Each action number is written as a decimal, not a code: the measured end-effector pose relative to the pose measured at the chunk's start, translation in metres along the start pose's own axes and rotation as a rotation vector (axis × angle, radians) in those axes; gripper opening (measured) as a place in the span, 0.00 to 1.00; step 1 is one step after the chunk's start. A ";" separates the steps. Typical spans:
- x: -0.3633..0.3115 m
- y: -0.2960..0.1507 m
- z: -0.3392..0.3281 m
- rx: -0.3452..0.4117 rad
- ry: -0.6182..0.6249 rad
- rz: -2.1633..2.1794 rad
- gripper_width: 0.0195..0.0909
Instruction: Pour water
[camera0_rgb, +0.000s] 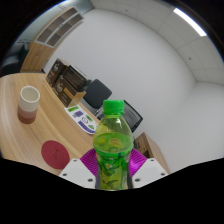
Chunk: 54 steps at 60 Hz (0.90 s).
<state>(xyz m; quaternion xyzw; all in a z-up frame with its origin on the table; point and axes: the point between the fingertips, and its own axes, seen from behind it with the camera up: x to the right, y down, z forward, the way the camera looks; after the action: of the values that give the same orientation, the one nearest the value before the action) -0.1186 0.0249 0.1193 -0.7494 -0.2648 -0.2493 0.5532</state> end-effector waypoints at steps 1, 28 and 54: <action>-0.004 -0.006 0.001 0.001 -0.003 -0.037 0.23; -0.094 -0.106 0.012 0.028 -0.001 -0.953 0.23; -0.108 -0.134 0.019 0.040 0.088 -1.370 0.23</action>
<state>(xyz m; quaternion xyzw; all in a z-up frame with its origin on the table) -0.2860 0.0633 0.1357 -0.3918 -0.6607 -0.5682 0.2950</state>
